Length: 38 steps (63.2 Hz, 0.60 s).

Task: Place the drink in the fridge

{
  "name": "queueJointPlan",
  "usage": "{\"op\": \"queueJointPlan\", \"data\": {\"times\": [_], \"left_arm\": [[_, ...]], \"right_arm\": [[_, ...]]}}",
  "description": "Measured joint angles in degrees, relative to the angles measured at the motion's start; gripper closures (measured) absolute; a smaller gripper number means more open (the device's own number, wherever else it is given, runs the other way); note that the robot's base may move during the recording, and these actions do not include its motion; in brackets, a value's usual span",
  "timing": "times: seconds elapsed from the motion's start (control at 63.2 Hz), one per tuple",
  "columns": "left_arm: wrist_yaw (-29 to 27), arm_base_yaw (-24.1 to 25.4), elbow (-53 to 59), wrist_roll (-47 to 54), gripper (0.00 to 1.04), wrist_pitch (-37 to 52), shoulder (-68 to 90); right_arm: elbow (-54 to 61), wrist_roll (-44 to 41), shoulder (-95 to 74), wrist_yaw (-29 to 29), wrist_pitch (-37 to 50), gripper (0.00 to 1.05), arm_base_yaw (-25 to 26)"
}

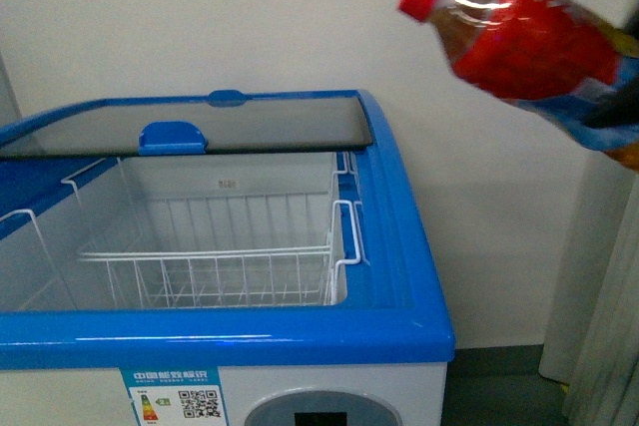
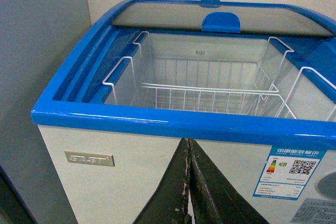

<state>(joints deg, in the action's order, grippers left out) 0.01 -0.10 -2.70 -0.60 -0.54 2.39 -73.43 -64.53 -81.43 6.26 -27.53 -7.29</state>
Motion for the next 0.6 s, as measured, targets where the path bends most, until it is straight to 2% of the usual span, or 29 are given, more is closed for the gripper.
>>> {"op": "queueJointPlan", "data": {"times": [0.158,0.38,0.427,0.491,0.602], "left_arm": [[0.07,0.0,1.81,0.04,1.02,0.22,-1.9],[-0.02,0.0,1.81,0.09,1.02,0.22,-2.08],[-0.02,0.0,1.81,0.09,1.02,0.22,-2.08],[-0.02,0.0,1.81,0.09,1.02,0.22,-2.12],[-0.02,0.0,1.81,0.11,1.02,0.22,-2.14]], "right_arm": [[-14.88,-3.78,-14.49,-4.31,-5.4,0.7,-7.06],[-32.39,-1.99,-30.69,-5.27,-8.26,0.7,-15.32],[-36.98,-2.23,-34.29,-7.13,-8.76,0.7,-17.31],[-42.29,-0.9,-38.01,-5.18,-9.81,0.7,-19.32],[-45.75,0.9,-42.99,-5.4,-10.36,0.7,-22.21]]}}
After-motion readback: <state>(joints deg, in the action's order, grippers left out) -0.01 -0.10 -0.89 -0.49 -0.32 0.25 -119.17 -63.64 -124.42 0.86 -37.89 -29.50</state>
